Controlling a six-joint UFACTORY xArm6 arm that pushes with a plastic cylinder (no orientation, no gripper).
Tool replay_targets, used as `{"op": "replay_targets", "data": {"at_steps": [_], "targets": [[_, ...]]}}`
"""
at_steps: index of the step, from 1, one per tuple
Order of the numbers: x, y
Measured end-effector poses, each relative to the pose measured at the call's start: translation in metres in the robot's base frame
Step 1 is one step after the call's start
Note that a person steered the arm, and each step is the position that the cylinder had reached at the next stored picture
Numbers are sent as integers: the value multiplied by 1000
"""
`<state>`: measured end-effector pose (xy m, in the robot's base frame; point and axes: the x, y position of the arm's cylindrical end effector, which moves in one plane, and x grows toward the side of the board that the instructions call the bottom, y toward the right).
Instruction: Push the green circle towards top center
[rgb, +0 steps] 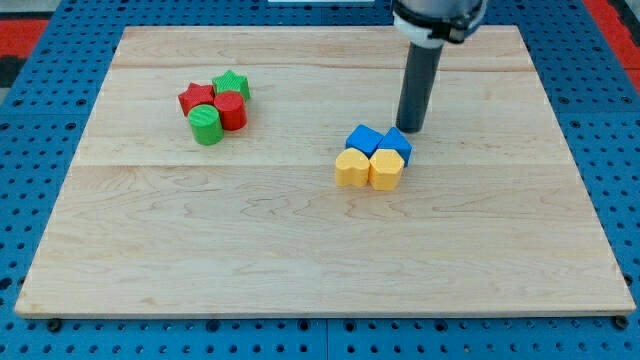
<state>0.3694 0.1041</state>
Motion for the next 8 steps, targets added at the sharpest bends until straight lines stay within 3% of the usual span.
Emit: {"op": "replay_targets", "data": {"at_steps": [1, 2, 4, 5, 7, 8], "targets": [[-20, -32], [4, -91], [99, -163], [105, -222], [68, -285], [50, -285]]}}
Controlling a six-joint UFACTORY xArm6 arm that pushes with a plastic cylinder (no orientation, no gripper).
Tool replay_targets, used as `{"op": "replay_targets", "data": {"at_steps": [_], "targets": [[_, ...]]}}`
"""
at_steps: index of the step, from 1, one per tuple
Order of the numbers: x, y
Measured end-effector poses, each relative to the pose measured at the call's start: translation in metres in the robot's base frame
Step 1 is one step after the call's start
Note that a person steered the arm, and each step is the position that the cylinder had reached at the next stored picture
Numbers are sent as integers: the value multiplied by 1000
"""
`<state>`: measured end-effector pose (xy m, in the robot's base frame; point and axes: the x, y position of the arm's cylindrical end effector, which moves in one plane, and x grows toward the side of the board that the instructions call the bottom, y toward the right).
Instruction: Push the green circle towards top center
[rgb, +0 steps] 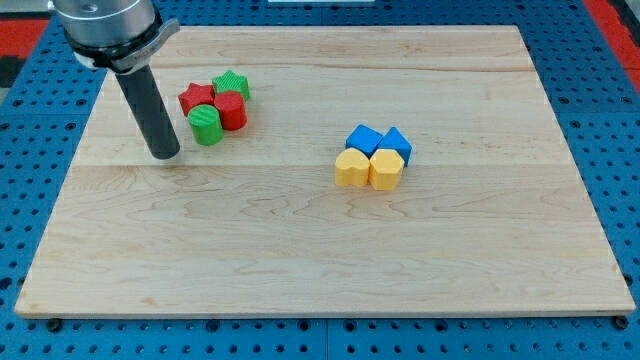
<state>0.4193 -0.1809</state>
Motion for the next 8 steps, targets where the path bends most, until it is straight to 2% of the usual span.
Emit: {"op": "replay_targets", "data": {"at_steps": [2, 4, 6, 8], "targets": [[-28, 40], [-10, 58], [-56, 63], [-95, 109]]}}
